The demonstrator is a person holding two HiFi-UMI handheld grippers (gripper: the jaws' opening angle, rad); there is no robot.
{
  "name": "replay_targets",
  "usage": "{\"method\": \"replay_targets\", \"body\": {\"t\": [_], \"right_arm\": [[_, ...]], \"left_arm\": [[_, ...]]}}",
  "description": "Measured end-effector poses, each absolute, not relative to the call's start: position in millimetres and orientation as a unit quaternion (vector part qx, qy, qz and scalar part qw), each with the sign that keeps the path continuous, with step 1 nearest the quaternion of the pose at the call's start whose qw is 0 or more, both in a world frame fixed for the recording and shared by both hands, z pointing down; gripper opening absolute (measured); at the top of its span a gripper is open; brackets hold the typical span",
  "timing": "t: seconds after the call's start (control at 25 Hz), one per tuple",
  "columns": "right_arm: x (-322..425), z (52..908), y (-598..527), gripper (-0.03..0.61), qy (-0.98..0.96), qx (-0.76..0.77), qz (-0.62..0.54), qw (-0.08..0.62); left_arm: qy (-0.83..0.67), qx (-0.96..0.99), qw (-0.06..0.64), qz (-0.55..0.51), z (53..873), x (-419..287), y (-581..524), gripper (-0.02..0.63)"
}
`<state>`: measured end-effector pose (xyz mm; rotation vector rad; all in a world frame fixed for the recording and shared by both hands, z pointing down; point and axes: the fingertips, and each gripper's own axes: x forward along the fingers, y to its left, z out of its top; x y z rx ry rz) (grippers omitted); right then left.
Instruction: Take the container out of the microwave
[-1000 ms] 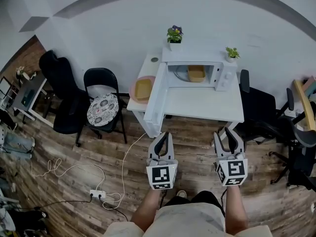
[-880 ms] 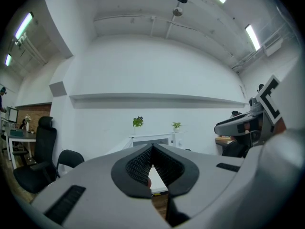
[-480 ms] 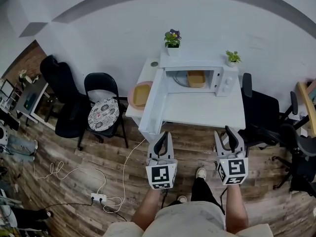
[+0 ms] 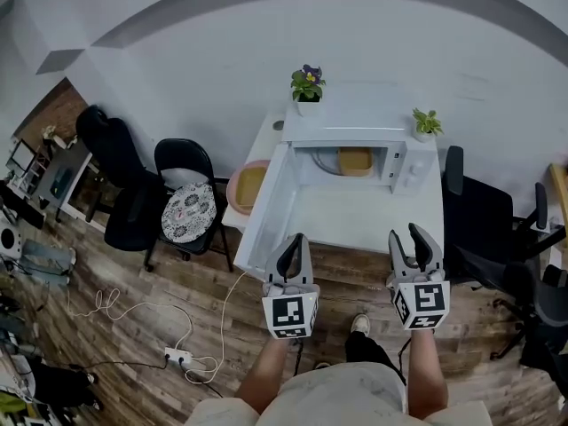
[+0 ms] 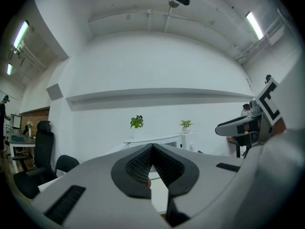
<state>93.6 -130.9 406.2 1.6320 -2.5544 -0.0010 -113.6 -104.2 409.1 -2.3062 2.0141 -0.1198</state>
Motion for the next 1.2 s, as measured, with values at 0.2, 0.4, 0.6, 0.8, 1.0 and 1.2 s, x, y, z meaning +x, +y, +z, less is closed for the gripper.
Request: {"method": "replay_targets", "body": {"t": [0.2,0.4,0.6,0.8,1.0,1.2], "right_arm": [[100,408,-163,0.17,-0.848,0.527,0.008,0.054],[107,408,-193,0.17,-0.855,0.516,0.014,0.053],[117,408,-224,0.17,-0.859,0.509,0.017,0.051],[128,410,-255,0.17,-0.863,0.502,0.019,0.051],[138,409,-284,0.17,-0.868,0.495,0.022,0.045],[140,409,-304,0.17,-0.875,0.483,0.021,0.041]], "left_arm": [[0.663,-0.746,0.038,-0.049,410,-105,-132,0.006],[0.668,-0.741,0.042,-0.053,403,-96,-159,0.006],[0.672,-0.737,0.045,-0.06,402,-83,-188,0.006],[0.676,-0.733,0.045,-0.061,401,-70,-218,0.006],[0.683,-0.726,0.047,-0.065,398,-61,-244,0.006],[0.692,-0.717,0.049,-0.063,395,-58,-259,0.006]]}}
